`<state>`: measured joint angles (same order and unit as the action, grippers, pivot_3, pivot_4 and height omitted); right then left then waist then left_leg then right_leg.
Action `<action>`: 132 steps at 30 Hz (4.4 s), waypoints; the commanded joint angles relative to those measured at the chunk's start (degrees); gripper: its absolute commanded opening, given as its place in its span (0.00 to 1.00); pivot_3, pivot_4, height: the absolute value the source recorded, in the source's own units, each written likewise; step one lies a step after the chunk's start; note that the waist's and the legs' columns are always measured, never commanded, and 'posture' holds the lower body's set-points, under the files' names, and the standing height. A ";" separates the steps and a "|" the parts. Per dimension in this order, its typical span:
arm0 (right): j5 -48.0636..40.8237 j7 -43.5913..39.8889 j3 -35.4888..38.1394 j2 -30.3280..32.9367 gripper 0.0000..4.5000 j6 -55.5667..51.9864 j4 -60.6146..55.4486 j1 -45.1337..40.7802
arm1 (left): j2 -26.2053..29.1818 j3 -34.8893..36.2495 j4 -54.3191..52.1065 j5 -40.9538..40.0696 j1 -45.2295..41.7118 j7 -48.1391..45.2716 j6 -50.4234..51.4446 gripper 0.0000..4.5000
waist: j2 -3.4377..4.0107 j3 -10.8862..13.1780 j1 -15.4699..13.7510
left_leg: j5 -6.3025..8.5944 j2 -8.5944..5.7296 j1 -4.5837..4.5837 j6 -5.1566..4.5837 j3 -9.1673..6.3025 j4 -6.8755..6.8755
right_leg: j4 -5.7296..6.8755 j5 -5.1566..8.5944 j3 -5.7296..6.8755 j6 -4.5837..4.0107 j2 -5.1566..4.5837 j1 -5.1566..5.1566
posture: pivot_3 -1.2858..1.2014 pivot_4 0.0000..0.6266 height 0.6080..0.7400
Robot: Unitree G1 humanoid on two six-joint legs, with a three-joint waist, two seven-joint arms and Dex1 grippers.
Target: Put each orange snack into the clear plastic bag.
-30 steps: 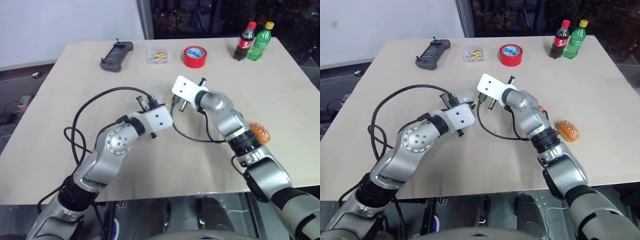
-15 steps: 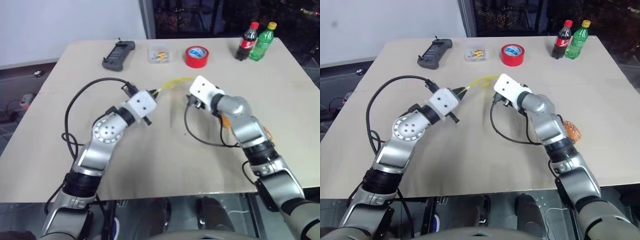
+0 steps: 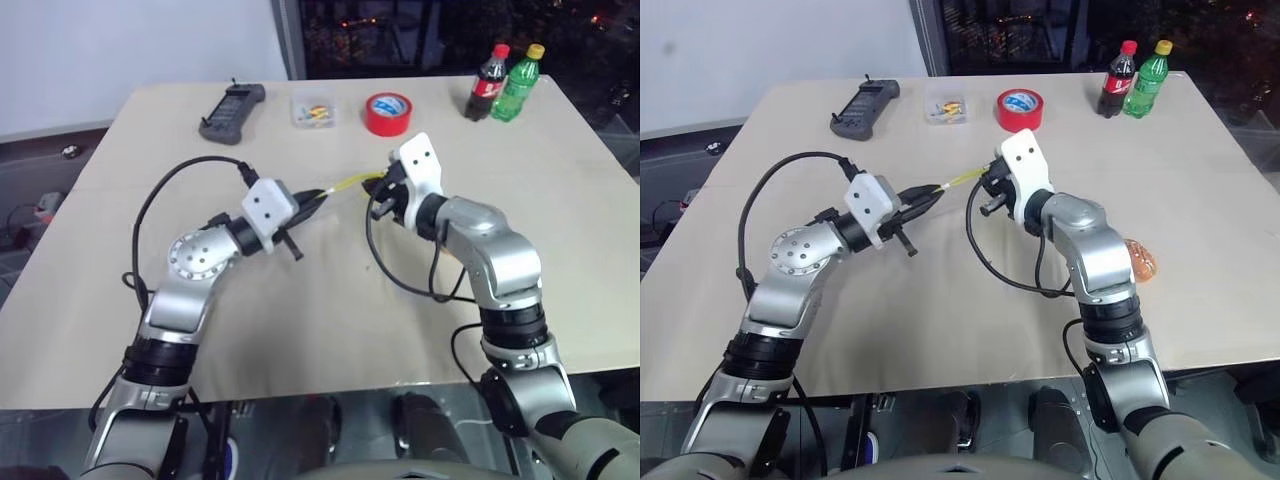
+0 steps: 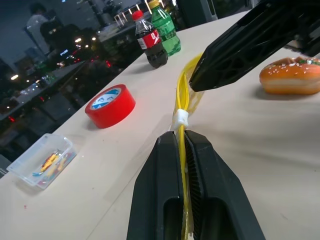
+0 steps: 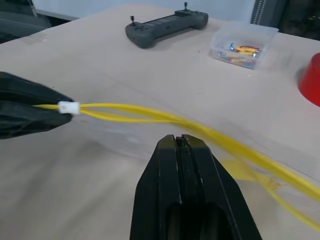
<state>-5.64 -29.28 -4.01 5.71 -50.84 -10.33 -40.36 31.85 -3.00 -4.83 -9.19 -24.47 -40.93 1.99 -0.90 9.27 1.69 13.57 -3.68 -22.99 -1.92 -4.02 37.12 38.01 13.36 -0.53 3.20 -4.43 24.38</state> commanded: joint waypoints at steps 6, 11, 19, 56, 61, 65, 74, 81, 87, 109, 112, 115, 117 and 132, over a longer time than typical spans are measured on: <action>-6.82 1.89 5.52 2.03 0.01 -3.59 -3.62 -1.88 | 0.31 2.12 -2.85 -1.20 0.75 -0.20 0.80 0.00 | 0.00 0.00 0.06 | 0.08 0.01 0.00 -0.13 0.00 0.00 | 0.00 0.00 0.00 0.00 0.01 0.00 | 0.52 0.24 1.00; -9.38 3.16 6.82 2.64 0.01 -4.55 -3.82 -2.44 | 0.47 2.24 -3.18 -1.29 0.79 -0.45 1.23 0.00 | 0.00 0.00 0.32 | 0.07 0.02 0.00 -0.13 0.00 0.00 | 0.00 0.00 -0.01 0.00 0.02 0.00 | 0.52 0.24 1.00; -12.34 5.00 7.89 3.55 0.01 -5.31 -3.51 -2.22 | 1.01 2.24 -3.64 -0.83 0.85 -0.86 1.12 0.00 | 0.00 0.00 0.31 | 0.08 0.02 0.00 -0.13 0.00 0.00 | 0.00 0.00 -0.02 0.00 0.01 0.00 | 0.52 0.24 1.00; -20.38 4.47 11.44 0.68 0.01 -1.23 15.52 -3.95 | 2.16 -0.03 -3.11 0.47 1.51 -7.85 -3.82 0.00 | 0.01 0.00 0.41 | 0.09 0.06 0.00 -0.16 0.03 -0.02 | -0.02 0.00 -0.16 0.00 0.05 0.00 | 0.52 0.24 1.00; 5.98 -0.92 -14.23 15.05 0.01 30.34 10.37 0.89 | 3.41 0.41 1.14 1.08 0.77 -9.68 -7.23 0.00 | 0.03 0.02 0.32 | 0.09 -0.03 -0.02 -0.15 0.06 0.00 | -0.05 0.00 0.01 0.01 0.00 0.01 | 0.52 0.24 1.00; 19.08 -1.58 -24.85 20.67 0.01 45.50 13.10 0.86 | 3.77 -0.05 2.96 1.34 0.57 -10.79 -9.70 0.00 | 0.03 0.02 0.88 | 0.05 0.02 0.01 -0.09 0.20 0.00 | -0.04 0.00 -0.06 0.02 0.03 0.03 | 0.52 0.24 1.00; 30.03 1.99 -27.65 18.36 0.49 55.34 23.40 -1.22 | 4.03 -1.04 1.90 1.64 3.14 -11.91 -13.37 0.00 | 0.01 0.03 0.49 | 0.05 0.18 0.06 -0.08 0.31 0.05 | -0.04 0.00 -0.24 0.01 0.19 0.00 | 0.52 0.24 1.00; 32.62 2.83 -24.64 18.87 0.99 54.69 22.33 -1.74 | 3.41 -0.12 2.97 2.00 3.50 -9.02 -11.18 0.00 | 0.01 0.03 0.44 | 0.05 0.20 0.06 -0.08 0.29 0.05 | -0.03 -0.01 -0.23 0.01 0.21 0.01 | 0.52 0.24 1.00; 20.93 -5.01 -14.06 18.06 0.99 39.20 8.32 4.01 | 2.99 -0.31 6.96 4.84 1.90 -4.96 -9.21 0.00 | 0.01 0.03 0.19 | 0.07 0.19 0.06 -0.10 0.28 0.05 | -0.03 -0.01 -0.22 0.01 0.22 0.00 | 0.52 0.24 1.00; 6.68 2.20 5.29 15.68 0.27 -0.69 -3.96 16.04 | -2.01 2.30 9.69 -1.94 -2.04 -4.49 -6.06 0.00 | 0.00 0.01 -0.88 | 0.22 0.18 0.13 -0.35 0.27 0.16 | -0.03 -0.01 -0.20 0.01 0.17 -0.13 | 0.52 0.24 1.00; 1.56 -0.70 6.84 15.23 0.10 -0.59 -8.74 15.61 | -1.66 2.10 9.55 -1.91 -1.35 -5.15 -6.59 0.00 | 0.01 0.02 -0.89 | 0.22 0.18 0.12 -0.35 0.26 0.15 | -0.03 -0.01 -0.20 0.01 0.18 -0.13 | 0.52 0.24 1.00; -3.96 -3.85 6.78 15.35 0.10 -3.76 -13.46 15.07 | -1.41 1.62 9.30 -1.08 -0.92 -5.29 -7.07 0.00 | 0.01 0.02 -0.71 | 0.22 0.21 0.12 -0.36 0.26 0.15 | -0.03 -0.01 -0.20 0.01 0.20 -0.12 | 0.52 0.24 1.00; -7.11 -4.69 6.64 15.01 0.10 -5.75 -15.21 13.89 | -1.31 1.16 9.00 -0.46 -0.74 -5.54 -7.72 0.00 | 0.00 0.01 -0.76 | 0.23 0.22 0.13 -0.36 0.24 0.15 | -0.03 -0.01 -0.18 0.01 0.21 -0.13 | 0.52 0.24 1.00; -10.90 -8.34 -3.94 16.97 0.10 -3.14 -2.36 4.40 | -0.59 -0.14 0.64 -2.01 3.97 -10.48 -9.13 0.00 | 0.01 0.01 -0.78 | 0.23 0.21 0.11 -0.37 0.25 0.16 | -0.05 -0.01 -0.19 0.01 0.17 -0.13 | 0.52 0.24 1.00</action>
<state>-16.47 -36.64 -7.57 22.23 -55.77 -12.55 -34.41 30.66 -3.30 -1.26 -9.78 -20.78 -50.58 -6.60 -0.90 9.29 0.91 13.80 -3.47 -22.88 -2.29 -3.77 37.27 37.96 13.35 -0.73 3.20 -4.26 24.25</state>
